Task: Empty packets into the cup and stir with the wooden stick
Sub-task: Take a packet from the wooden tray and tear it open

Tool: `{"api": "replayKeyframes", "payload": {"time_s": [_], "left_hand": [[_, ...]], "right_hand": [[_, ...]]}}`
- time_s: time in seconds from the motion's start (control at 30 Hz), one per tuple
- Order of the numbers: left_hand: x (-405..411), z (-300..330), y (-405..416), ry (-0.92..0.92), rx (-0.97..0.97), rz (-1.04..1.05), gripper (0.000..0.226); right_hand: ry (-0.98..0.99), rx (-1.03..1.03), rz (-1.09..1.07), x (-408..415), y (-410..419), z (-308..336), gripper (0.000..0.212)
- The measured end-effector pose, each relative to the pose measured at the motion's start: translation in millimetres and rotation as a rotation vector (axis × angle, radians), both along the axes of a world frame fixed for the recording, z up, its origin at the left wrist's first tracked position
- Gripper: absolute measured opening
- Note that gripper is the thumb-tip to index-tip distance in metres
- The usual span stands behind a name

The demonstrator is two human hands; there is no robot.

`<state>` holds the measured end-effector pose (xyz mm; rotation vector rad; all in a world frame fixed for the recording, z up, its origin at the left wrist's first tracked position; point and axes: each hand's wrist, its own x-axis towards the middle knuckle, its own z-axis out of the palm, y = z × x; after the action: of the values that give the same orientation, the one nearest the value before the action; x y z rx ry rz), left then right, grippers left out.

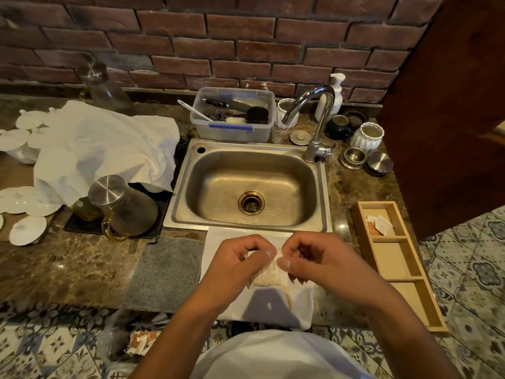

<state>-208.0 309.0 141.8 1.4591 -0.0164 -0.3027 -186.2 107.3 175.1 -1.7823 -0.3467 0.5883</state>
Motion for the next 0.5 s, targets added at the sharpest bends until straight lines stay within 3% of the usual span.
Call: {"api": "replayKeyframes", "payload": {"time_s": [0.13, 0.23, 0.4, 0.5], "left_hand": [[-2.6, 1.1, 1.6, -0.025, 0.022, -0.037, 0.015], [-3.7, 0.4, 2.5, -0.057, 0.069, -0.066, 0.012], [-4.2, -3.2, 0.6, -0.003, 0.075, -0.008, 0.013], [-3.8, -6.8, -3.0, 0.087, -0.003, 0.02, 0.014]], "right_hand": [[0.061, 0.019, 0.027, -2.9, -0.9, -4.3, 0.013], [-0.013, -0.009, 0.049, -5.0, -1.1, -3.5, 0.012], [-0.284, -0.135, 0.035, -7.1, 4.2, -10.2, 0.013], [-0.552, -0.279, 0.018, -9.1, 8.3, -16.9, 0.011]]}}
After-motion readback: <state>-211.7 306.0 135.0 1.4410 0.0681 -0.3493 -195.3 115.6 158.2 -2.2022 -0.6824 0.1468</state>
